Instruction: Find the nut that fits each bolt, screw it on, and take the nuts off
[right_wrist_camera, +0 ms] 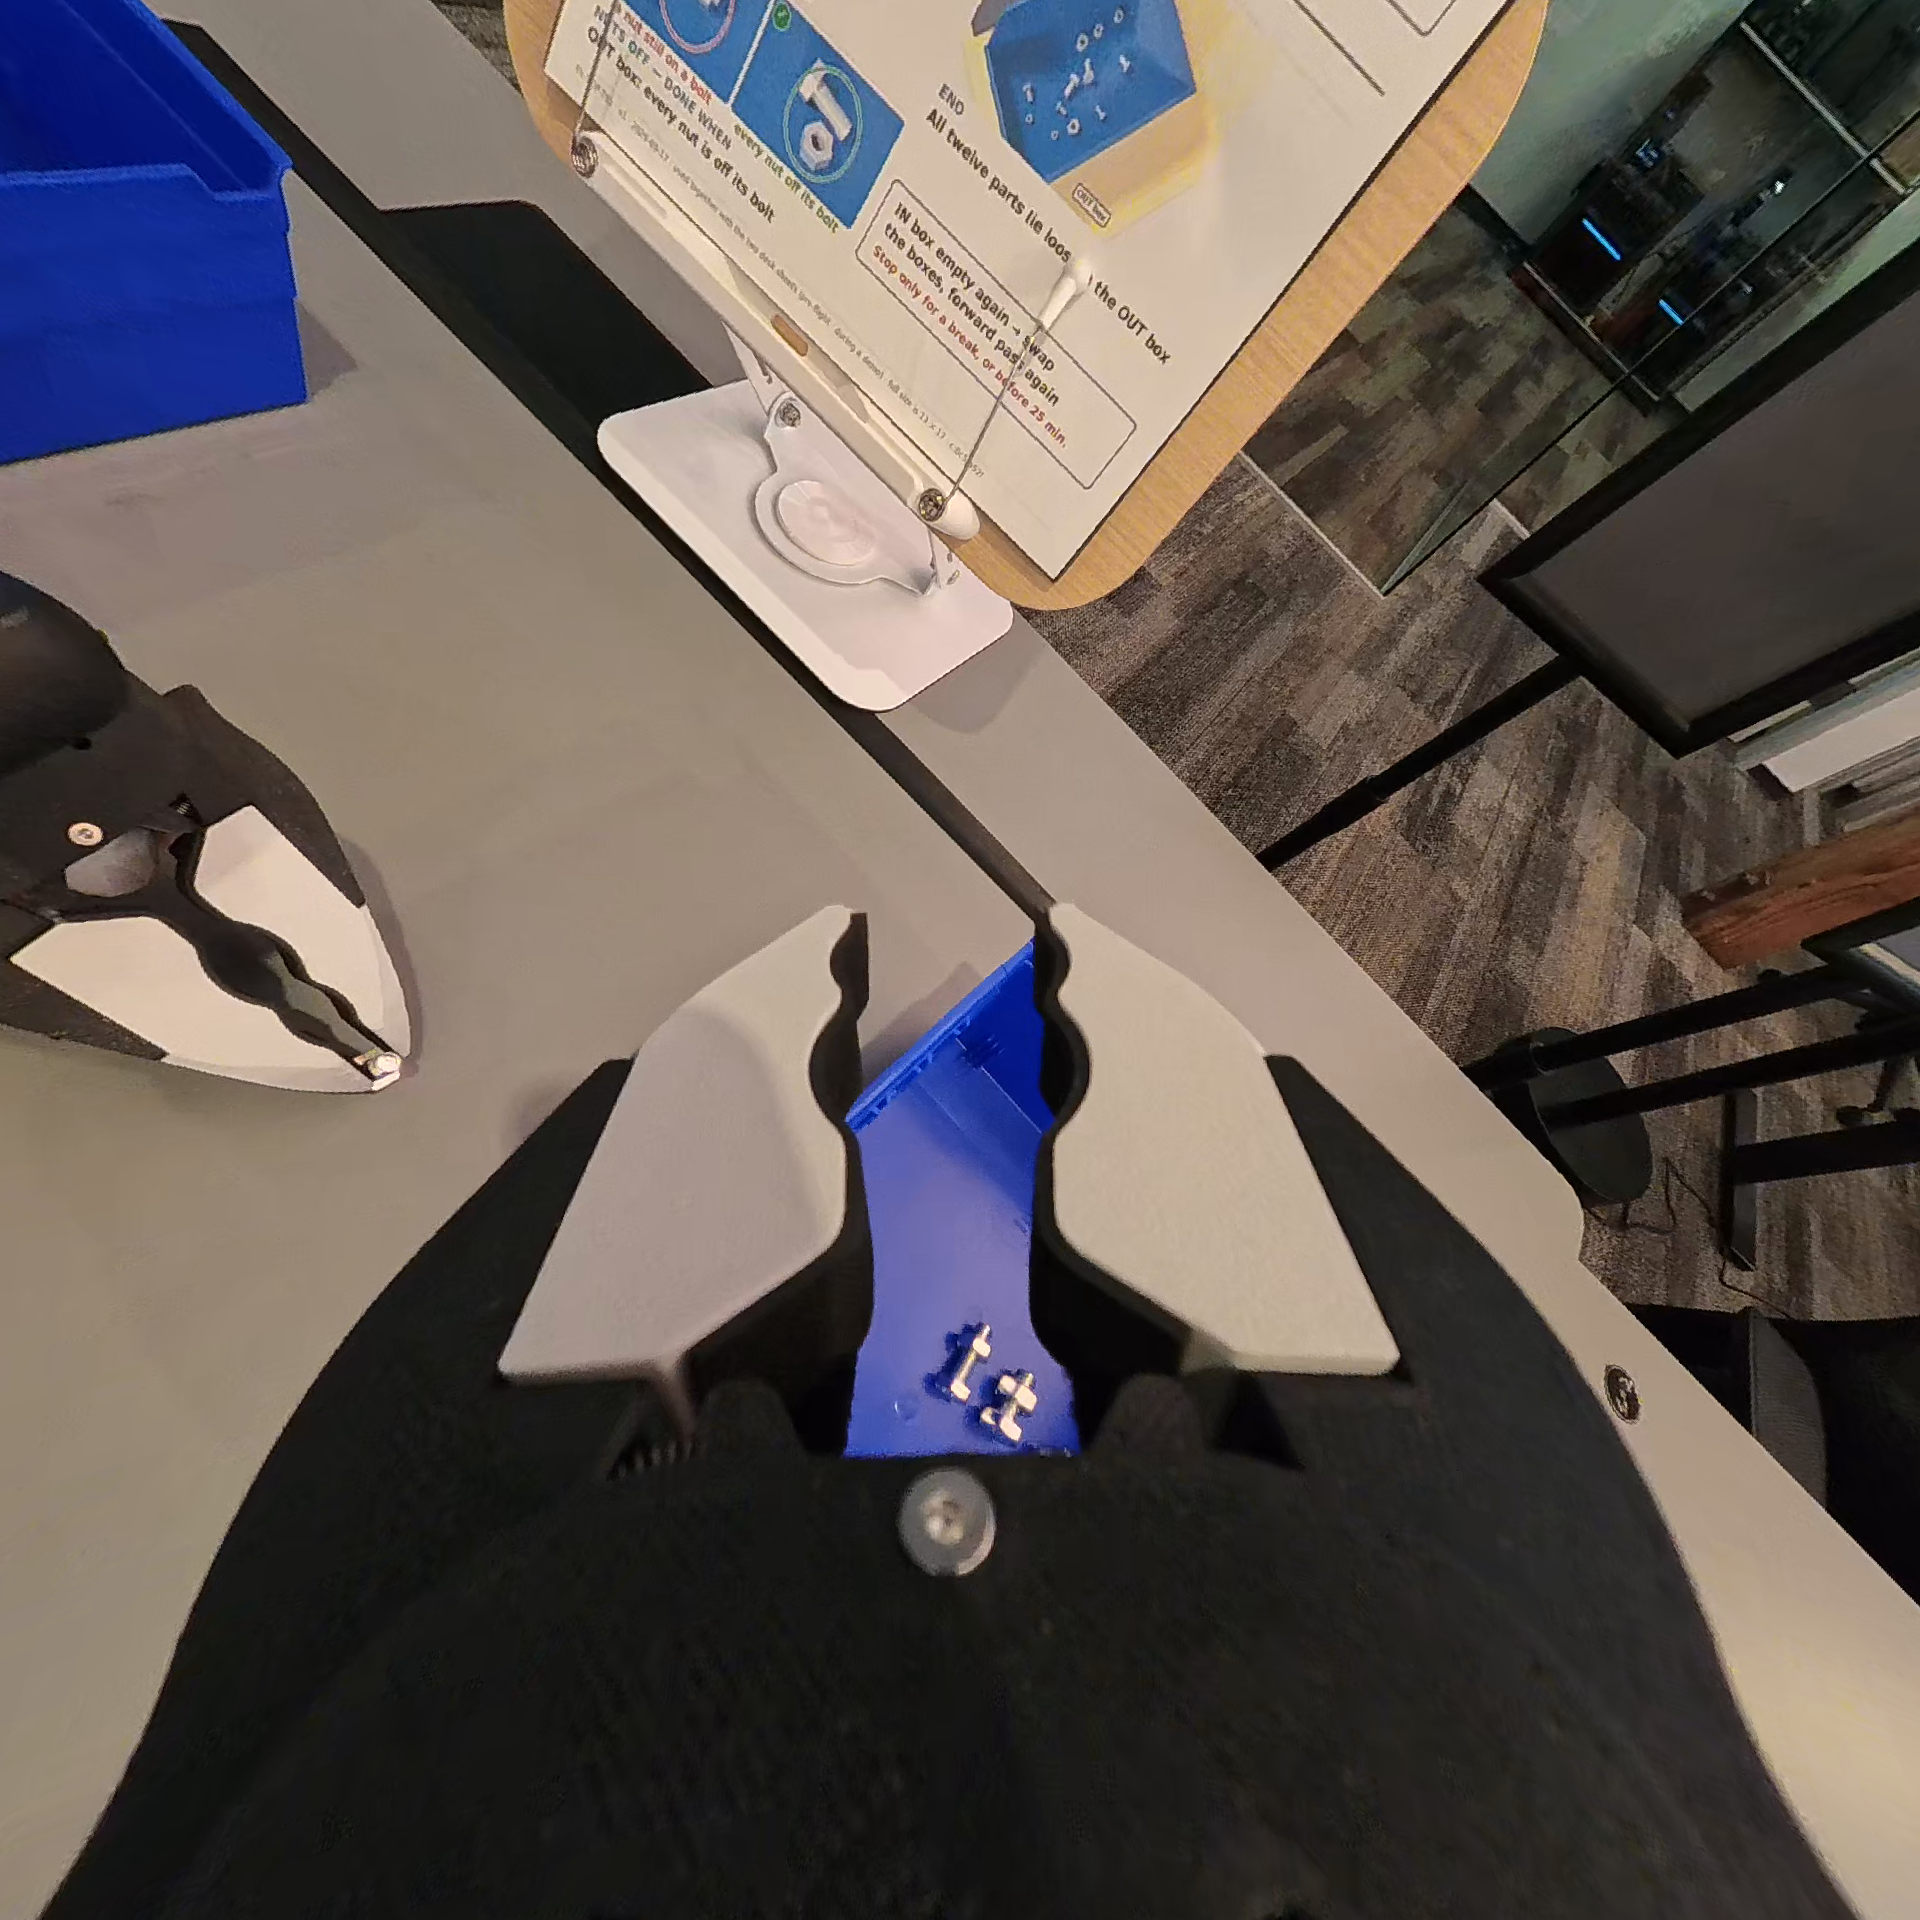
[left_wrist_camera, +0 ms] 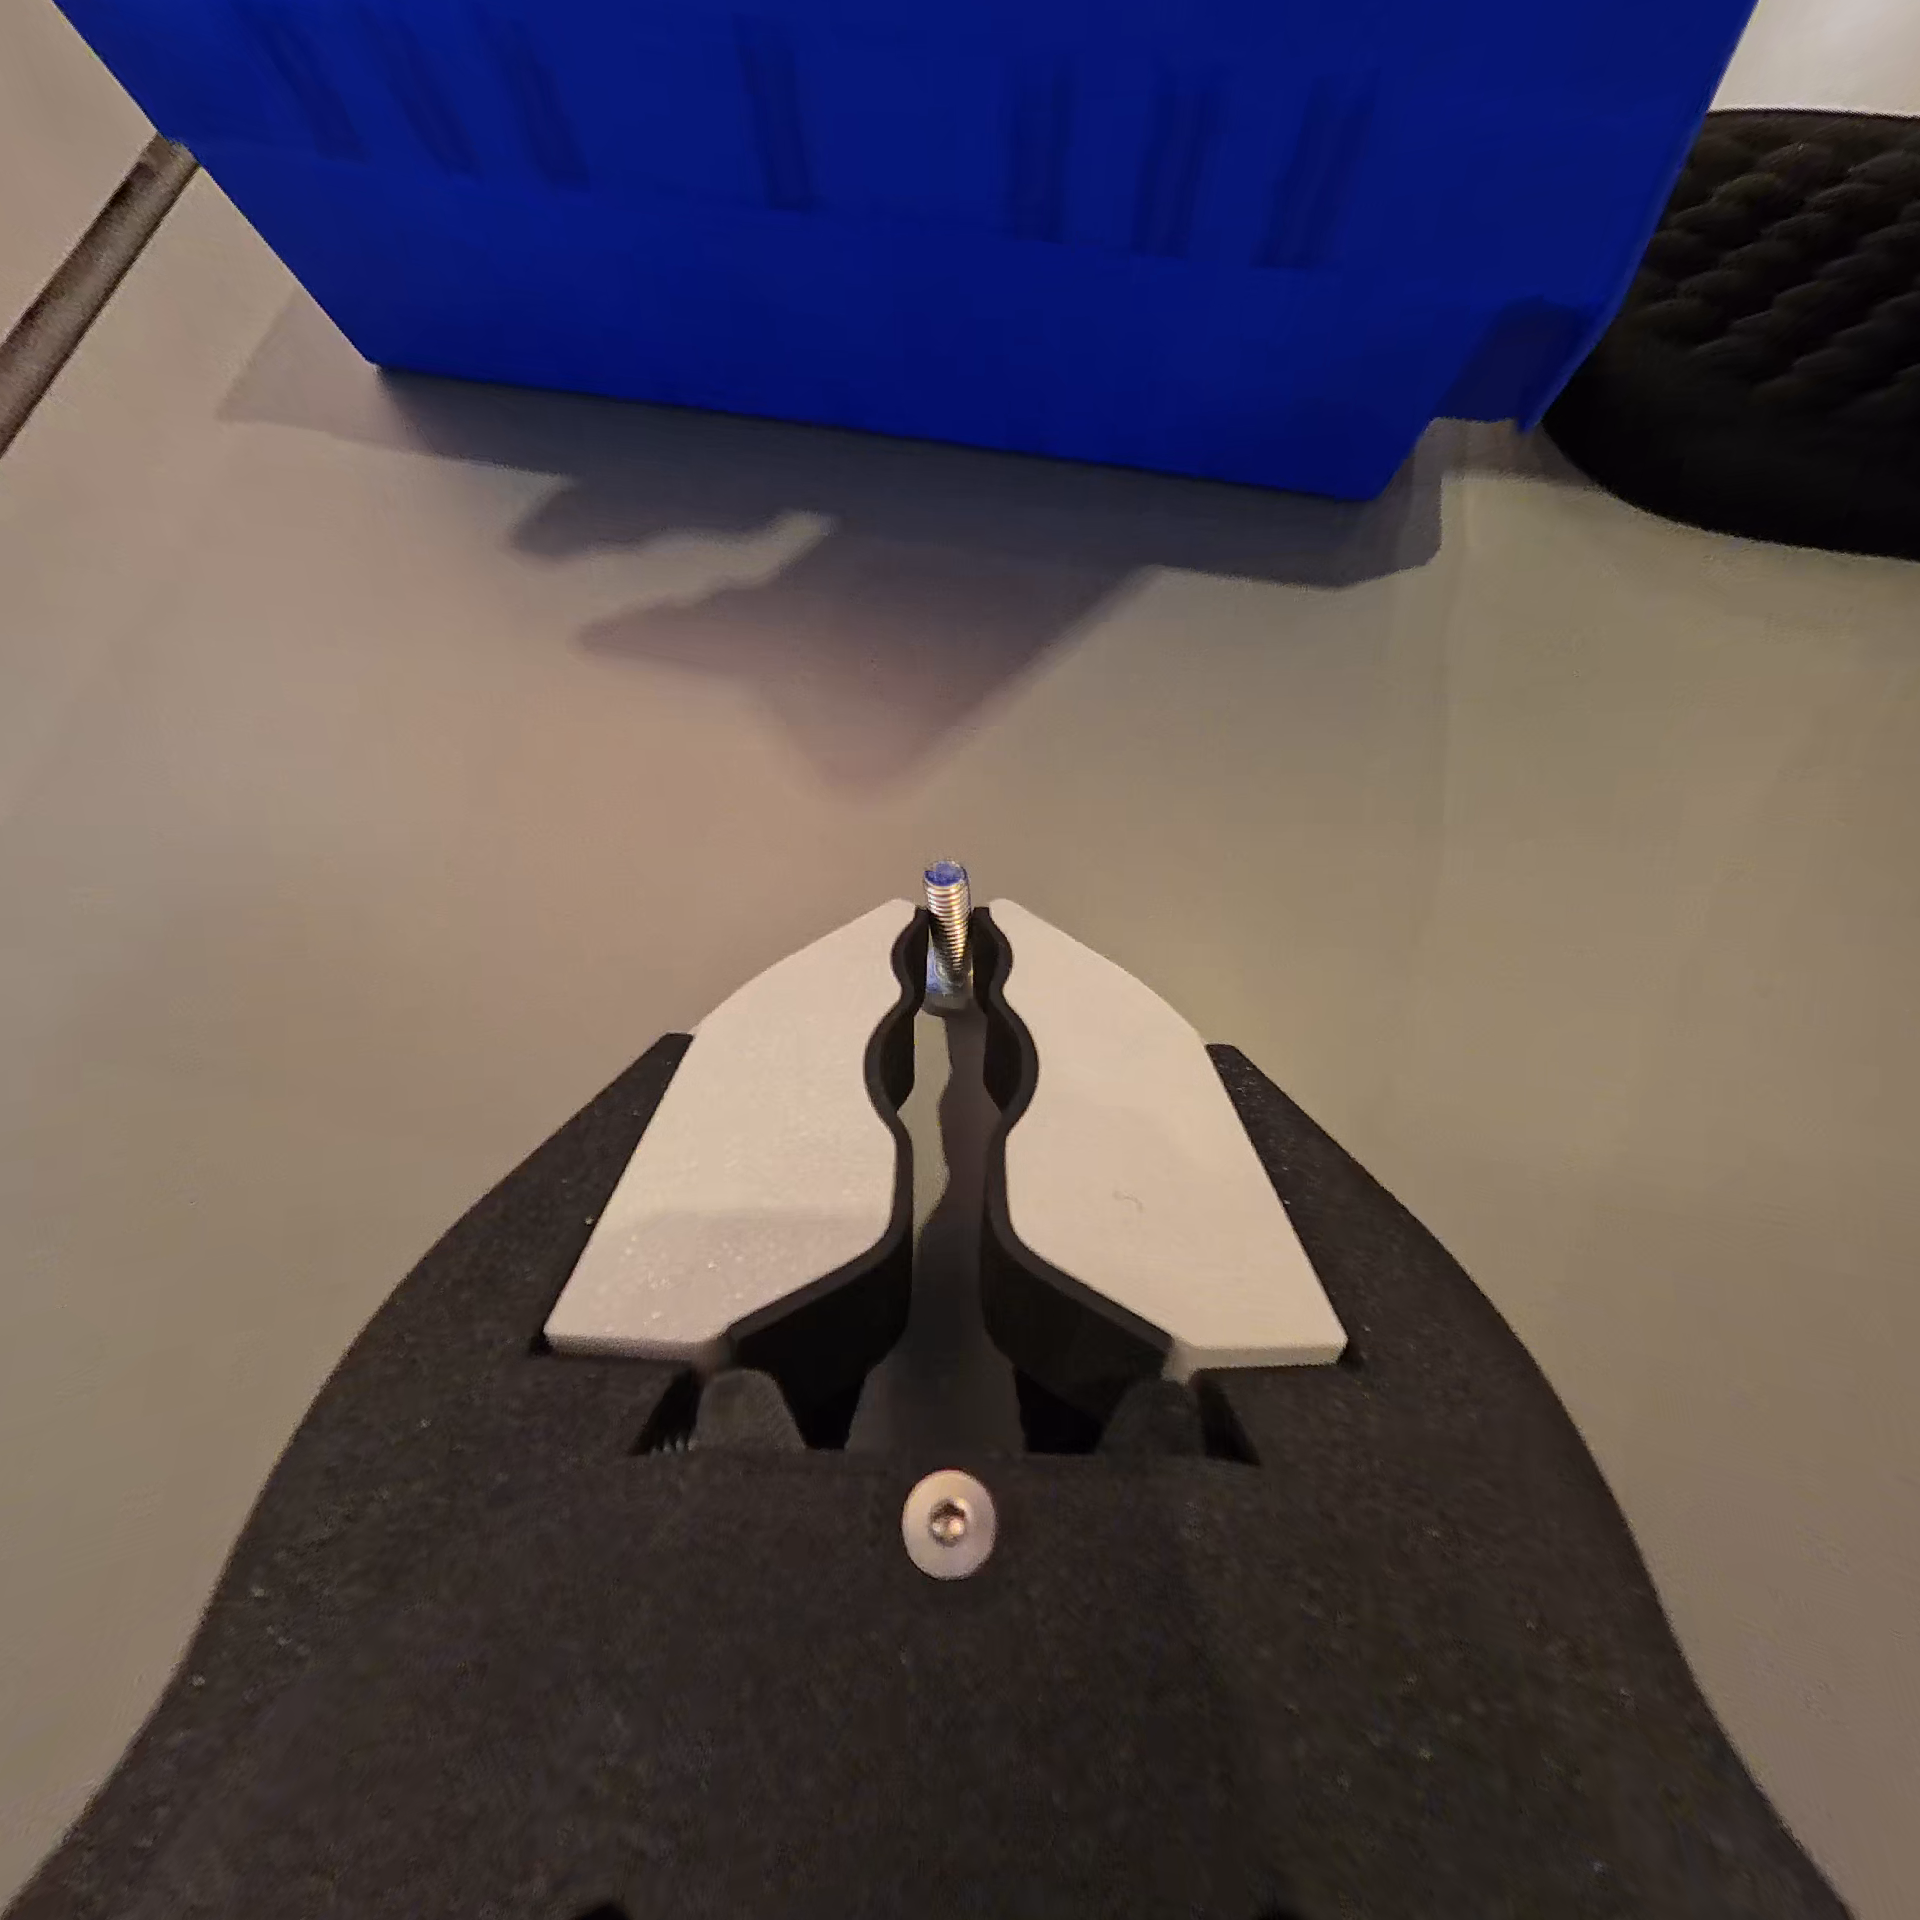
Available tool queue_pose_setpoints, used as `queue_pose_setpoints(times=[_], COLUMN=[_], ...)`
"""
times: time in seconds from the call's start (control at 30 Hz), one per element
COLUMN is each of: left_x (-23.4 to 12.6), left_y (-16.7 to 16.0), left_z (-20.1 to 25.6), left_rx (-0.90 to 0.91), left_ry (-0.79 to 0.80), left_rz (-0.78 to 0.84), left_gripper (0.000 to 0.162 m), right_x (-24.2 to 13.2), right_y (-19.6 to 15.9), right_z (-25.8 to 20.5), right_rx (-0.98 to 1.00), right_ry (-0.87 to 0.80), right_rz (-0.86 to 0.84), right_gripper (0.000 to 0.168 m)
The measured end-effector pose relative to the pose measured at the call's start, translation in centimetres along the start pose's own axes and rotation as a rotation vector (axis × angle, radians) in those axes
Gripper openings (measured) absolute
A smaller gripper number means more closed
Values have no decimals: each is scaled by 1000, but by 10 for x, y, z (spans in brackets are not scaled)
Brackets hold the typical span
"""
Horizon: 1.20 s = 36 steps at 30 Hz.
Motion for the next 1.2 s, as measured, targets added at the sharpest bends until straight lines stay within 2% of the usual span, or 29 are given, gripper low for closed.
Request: queue_pose_setpoints(times=[0.3,0.53,0.63,0.7,0.8,0.9,1.0,1.07,1.2], left_x=[-4,-25,-66,-109,-180,-243,-290,-308,-331], left_y=[-4,3,15,27,33,13,-29,-63,-119], left_z=[2,2,4,4,2,-1,-10,-21,-45], left_rx=[-3,-59,-75,-105,-187,-253,-345,-448,-648], left_ry=[-26,-43,7,47,114,220,404,466,468], left_rz=[-24,50,180,281,322,242,110,29,-5], left_gripper=[8,25,23,23,26,27,24,23,24], right_x=[3,7,9,9,8,8,9,10,14], right_y=[0,-1,-1,-1,-1,-1,-1,-1,-2], right_z=[-1,-1,-1,-1,-1,-1,-3,-4,-6], right_rx=[-2,-2,-4,-4,0,-2,-7,-11,-22], right_ry=[7,9,13,12,18,16,22,22,28], right_rz=[-14,-25,-29,-28,-21,-23,-30,-35,-56], right_gripper=[31,32,33,33,33,33,33,33,33])
Point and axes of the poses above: each gripper's, where its closed fingertips meet, x out along the fingers, y out of its top, z = x × y across the jaws, the point moved 9 cm from there along -x, back along the fingers, and after that the axes turned 11 degrees about -z, right-handed, at the moved point
